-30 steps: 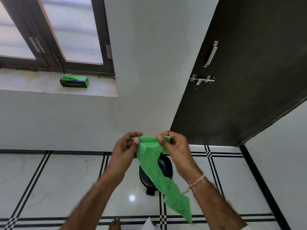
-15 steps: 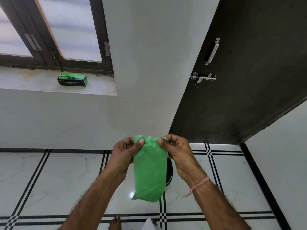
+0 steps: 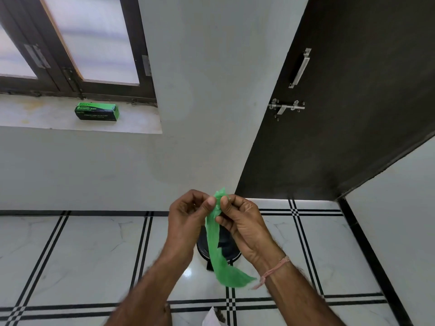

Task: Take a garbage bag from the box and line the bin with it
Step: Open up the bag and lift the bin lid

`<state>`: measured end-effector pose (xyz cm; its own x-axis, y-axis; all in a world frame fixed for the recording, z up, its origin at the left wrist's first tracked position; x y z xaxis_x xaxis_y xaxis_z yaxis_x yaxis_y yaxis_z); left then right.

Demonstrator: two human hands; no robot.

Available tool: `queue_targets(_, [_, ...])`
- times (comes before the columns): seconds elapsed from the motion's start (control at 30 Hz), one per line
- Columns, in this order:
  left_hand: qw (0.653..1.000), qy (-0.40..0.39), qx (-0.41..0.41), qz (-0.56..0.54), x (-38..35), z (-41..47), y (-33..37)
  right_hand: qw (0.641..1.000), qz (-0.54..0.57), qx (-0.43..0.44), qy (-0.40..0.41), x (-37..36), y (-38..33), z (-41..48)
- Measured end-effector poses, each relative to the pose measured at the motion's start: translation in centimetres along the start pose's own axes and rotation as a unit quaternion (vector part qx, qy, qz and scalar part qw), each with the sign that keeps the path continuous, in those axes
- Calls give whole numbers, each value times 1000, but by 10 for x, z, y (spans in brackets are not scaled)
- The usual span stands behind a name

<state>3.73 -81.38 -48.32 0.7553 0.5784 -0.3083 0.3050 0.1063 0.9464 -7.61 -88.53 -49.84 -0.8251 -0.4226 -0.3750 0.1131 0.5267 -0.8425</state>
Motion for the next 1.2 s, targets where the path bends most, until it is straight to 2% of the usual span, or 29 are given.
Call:
queue_targets(0.2, [980,-13,131,-149,12,7,-28,998,67,-3,15,3,1,1])
queue_targets(0.27, [965,-1,165,-204,23,8,-36,996,78,-15,45,10,-1,4])
queue_targets(0.33, [958,22,188,-214,42,10,-45,994,66,-22,86,22,-3,7])
queue_targets(0.4, [966,36,192,-169,63,10,-53,991,21,-17,132,34,-7,11])
queue_targets(0.47, [980,29,180,-78,75,10,-55,985,-43,9,166,41,-9,13])
queue_targets(0.53, [988,14,156,4,77,9,-49,981,-83,47,167,41,-11,16])
queue_targets(0.6, [990,-21,124,71,68,13,-38,983,-116,73,119,36,-11,18])
queue_targets(0.67, [978,-108,105,145,45,18,-27,984,-152,79,47,28,-13,18])
queue_targets(0.73, [949,-211,145,184,22,18,-25,984,-166,71,-1,21,-16,17])
queue_targets(0.8, [920,-281,210,172,10,13,-28,981,-180,77,-2,22,-22,19])
queue_targets(0.87, [914,-301,231,146,9,8,-30,976,-195,100,12,27,-30,23])
queue_targets(0.97, [932,-257,245,80,16,2,-32,973,-195,123,18,35,-38,26])
queue_targets(1.03, [936,-225,268,31,15,0,-33,972,-206,108,24,39,-34,34])
queue_targets(1.1, [943,-186,275,-2,12,-4,-33,945,-292,123,75,44,-31,39])
queue_targets(1.17, [961,-129,244,-1,9,-4,-29,855,-441,190,196,51,-34,33])
queue_targets(1.2, [971,-103,217,10,9,-4,-28,824,-458,225,246,52,-38,21])
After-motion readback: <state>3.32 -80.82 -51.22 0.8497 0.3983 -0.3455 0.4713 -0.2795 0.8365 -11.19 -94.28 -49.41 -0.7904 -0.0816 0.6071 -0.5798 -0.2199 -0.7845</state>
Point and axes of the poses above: each hand's wrist, its own z-axis towards the middle knuckle, its own x-axis out of the back of the hand, y = z × x, the point moved 6 cm from there along z, towards the middle knuckle, and after that the axes turned 8 degrees about -z, right-handed, at the moved point
